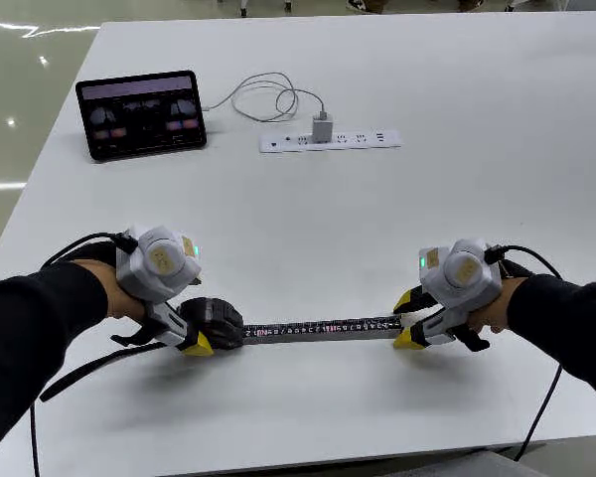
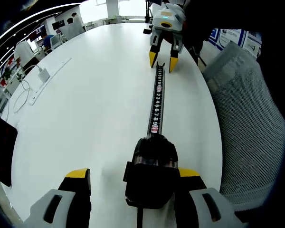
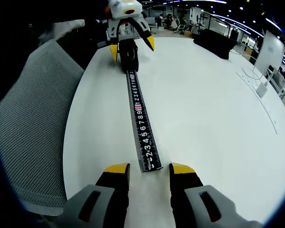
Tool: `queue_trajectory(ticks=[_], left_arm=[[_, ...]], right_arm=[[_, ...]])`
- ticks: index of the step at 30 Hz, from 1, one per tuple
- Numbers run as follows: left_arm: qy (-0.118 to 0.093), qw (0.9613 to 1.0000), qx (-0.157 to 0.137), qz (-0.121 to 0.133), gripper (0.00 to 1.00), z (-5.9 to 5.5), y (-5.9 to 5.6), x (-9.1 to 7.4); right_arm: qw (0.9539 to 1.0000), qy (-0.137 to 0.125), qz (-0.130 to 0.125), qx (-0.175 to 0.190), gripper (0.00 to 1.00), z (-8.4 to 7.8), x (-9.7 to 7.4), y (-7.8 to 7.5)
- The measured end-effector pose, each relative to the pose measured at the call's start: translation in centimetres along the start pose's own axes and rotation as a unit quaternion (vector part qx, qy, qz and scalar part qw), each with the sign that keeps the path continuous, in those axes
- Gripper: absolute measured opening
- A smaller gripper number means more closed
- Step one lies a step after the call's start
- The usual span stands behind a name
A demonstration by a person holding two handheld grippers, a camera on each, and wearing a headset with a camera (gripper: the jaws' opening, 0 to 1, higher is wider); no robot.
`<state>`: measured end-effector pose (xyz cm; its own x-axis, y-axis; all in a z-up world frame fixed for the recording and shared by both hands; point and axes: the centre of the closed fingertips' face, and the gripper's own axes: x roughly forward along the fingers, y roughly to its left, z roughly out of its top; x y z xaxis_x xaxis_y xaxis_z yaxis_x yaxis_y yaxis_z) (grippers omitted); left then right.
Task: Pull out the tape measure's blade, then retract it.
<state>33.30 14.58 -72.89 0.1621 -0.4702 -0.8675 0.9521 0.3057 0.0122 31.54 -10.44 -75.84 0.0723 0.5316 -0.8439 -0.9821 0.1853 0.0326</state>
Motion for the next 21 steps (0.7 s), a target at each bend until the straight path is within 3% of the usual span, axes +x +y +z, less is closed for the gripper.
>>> queue_trajectory(ticks=[12, 21], left_arm=[[-0.020, 0.9995, -0.023, -0.011, 0.99, 0.39, -0.71, -0.32], [-0.021, 0.9989, -0.041, -0.006, 1.00, 0.17, -0.84, -0.36]], right_arm=[[0.9996, -0.010, -0.008, 0.024, 0.44, 0.15, -0.58, 0.07], [0.9989, -0.006, -0.009, 0.046, 0.57, -0.18, -0.79, 0.39]])
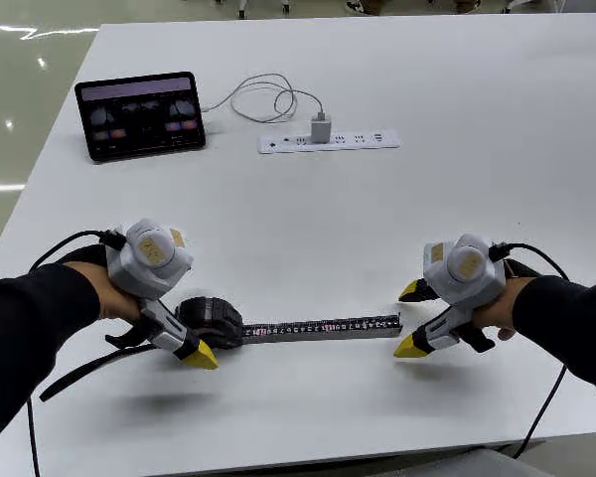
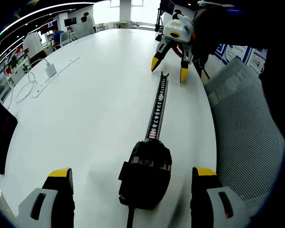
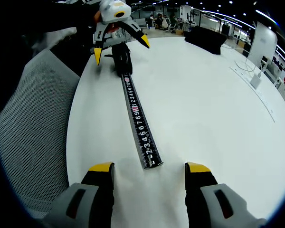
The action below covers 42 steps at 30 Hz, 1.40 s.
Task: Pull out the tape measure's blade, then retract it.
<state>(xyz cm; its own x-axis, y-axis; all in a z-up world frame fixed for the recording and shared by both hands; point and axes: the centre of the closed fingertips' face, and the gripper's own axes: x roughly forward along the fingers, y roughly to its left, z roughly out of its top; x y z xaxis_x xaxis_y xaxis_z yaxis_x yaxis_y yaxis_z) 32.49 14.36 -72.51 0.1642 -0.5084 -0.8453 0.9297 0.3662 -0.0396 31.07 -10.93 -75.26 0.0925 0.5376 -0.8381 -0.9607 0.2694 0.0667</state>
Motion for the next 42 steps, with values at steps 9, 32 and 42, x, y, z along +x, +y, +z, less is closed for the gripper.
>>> queue_trajectory(ticks=[9, 32, 42], left_arm=[[-0.035, 0.9958, -0.070, 0.047, 1.00, -0.4, 0.9, -0.7], [-0.150, 0.9579, -0.207, 0.130, 1.00, -2.2, 0.5, -3.6], [-0.207, 0.9388, -0.215, 0.172, 1.00, -2.3, -0.7, -5.6]], right_arm=[[0.9973, -0.022, -0.029, 0.064, 0.70, -0.3, -0.6, -0.2], [0.9710, -0.109, -0.130, 0.169, 1.00, -2.4, -3.7, 0.9], [0.9558, -0.138, -0.167, 0.198, 1.00, -3.7, -6.2, 1.8]])
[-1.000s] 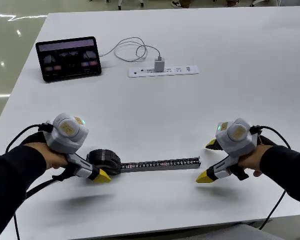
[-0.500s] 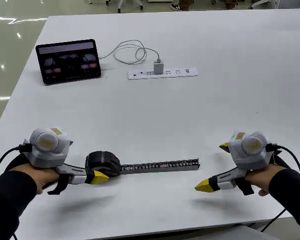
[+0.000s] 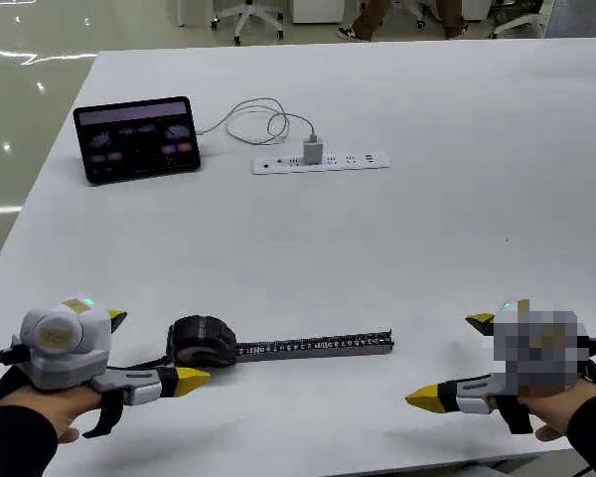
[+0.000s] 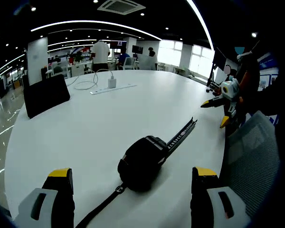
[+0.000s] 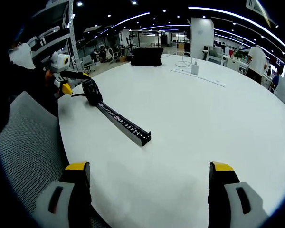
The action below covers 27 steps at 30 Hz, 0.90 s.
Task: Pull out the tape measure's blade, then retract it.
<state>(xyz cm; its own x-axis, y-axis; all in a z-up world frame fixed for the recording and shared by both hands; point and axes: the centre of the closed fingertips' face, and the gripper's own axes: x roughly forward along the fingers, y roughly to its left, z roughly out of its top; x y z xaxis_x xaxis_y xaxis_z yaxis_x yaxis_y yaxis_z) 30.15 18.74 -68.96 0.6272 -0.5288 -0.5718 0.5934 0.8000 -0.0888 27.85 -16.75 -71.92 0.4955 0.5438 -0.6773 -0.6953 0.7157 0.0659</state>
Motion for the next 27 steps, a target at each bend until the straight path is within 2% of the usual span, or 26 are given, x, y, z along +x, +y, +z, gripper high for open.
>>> queue_trajectory(ticks=[2, 6, 7, 8, 10, 13, 17, 22, 27], left_arm=[[-0.002, 1.0000, -0.003, 0.004, 1.00, -0.2, 0.1, -0.4], [-0.021, 0.9997, -0.008, 0.008, 1.00, -0.1, 0.2, -1.2], [-0.025, 0.9996, -0.007, 0.007, 1.00, -0.1, 0.1, -1.4], [-0.034, 0.9994, -0.002, 0.005, 1.00, 0.0, -0.2, -1.6], [-0.032, 0.9995, 0.001, 0.002, 1.00, -0.4, -0.6, -1.9], [-0.033, 0.9994, 0.000, 0.008, 1.00, -0.6, -0.7, -2.6], [-0.038, 0.9992, 0.005, 0.007, 1.00, -0.7, -1.4, -3.6], [-0.042, 0.9990, 0.004, 0.010, 1.00, -1.0, -1.9, -4.8], [-0.038, 0.9992, 0.003, 0.011, 1.00, -1.6, -2.3, -5.7]], right_arm=[[1.0000, -0.006, -0.003, 0.001, 1.00, -0.2, -0.6, 0.0], [0.9998, -0.016, -0.011, 0.005, 1.00, -0.6, -1.9, -0.1], [0.9997, -0.021, -0.009, 0.003, 1.00, -0.6, -2.1, 0.0], [0.9993, -0.036, -0.003, -0.003, 1.00, -0.4, -2.3, 0.3], [0.9990, -0.030, -0.015, -0.029, 1.00, -0.9, -2.6, 0.2], [0.9986, -0.038, -0.011, -0.036, 1.00, -1.3, -3.3, 0.7], [0.9990, -0.029, -0.018, -0.027, 1.00, -1.8, -4.0, 0.7], [0.9986, -0.039, -0.030, -0.018, 1.00, -1.9, -5.6, 0.6], [0.9979, -0.042, -0.042, -0.027, 1.00, -2.8, -7.0, 0.2]])
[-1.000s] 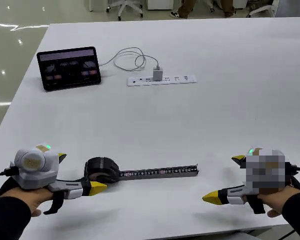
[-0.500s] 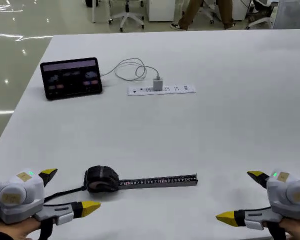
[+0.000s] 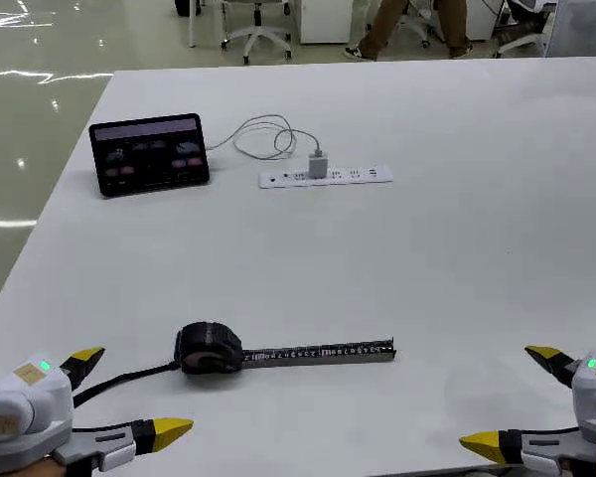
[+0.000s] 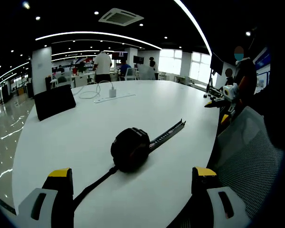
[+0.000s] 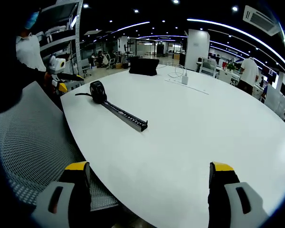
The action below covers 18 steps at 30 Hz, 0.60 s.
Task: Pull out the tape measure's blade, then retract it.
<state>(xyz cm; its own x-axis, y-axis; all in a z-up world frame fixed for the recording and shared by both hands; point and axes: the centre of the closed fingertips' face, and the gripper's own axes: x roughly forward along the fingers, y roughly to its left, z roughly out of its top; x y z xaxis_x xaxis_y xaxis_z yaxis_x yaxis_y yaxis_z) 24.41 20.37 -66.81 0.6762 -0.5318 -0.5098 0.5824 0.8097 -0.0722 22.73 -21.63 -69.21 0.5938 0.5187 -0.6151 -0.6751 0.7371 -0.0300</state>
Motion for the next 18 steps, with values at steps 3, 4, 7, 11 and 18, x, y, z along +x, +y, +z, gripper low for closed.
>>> queue_trajectory(ticks=[3, 4, 7, 11, 18], left_arm=[[-0.001, 1.0000, -0.004, 0.002, 1.00, -0.1, 0.2, -0.3], [-0.001, 1.0000, -0.004, 0.003, 1.00, 0.0, 0.3, -0.3], [-0.005, 1.0000, -0.004, 0.008, 1.00, 0.0, 0.6, -0.4], [-0.005, 0.9999, -0.007, 0.009, 1.00, -0.2, 0.8, -0.3], [-0.005, 0.9999, -0.009, 0.008, 1.00, -0.2, 0.8, -0.3]], right_arm=[[0.9999, 0.001, -0.005, 0.009, 1.00, -0.5, -0.6, -0.1], [0.9999, -0.001, -0.007, 0.010, 1.00, -0.7, -0.9, -0.1], [0.9999, 0.000, -0.009, 0.011, 1.00, -0.8, -1.2, 0.0], [0.9997, -0.005, -0.017, 0.017, 1.00, -0.3, -1.3, -0.6], [0.9998, -0.005, -0.018, 0.009, 1.00, -0.1, -1.2, -0.6]])
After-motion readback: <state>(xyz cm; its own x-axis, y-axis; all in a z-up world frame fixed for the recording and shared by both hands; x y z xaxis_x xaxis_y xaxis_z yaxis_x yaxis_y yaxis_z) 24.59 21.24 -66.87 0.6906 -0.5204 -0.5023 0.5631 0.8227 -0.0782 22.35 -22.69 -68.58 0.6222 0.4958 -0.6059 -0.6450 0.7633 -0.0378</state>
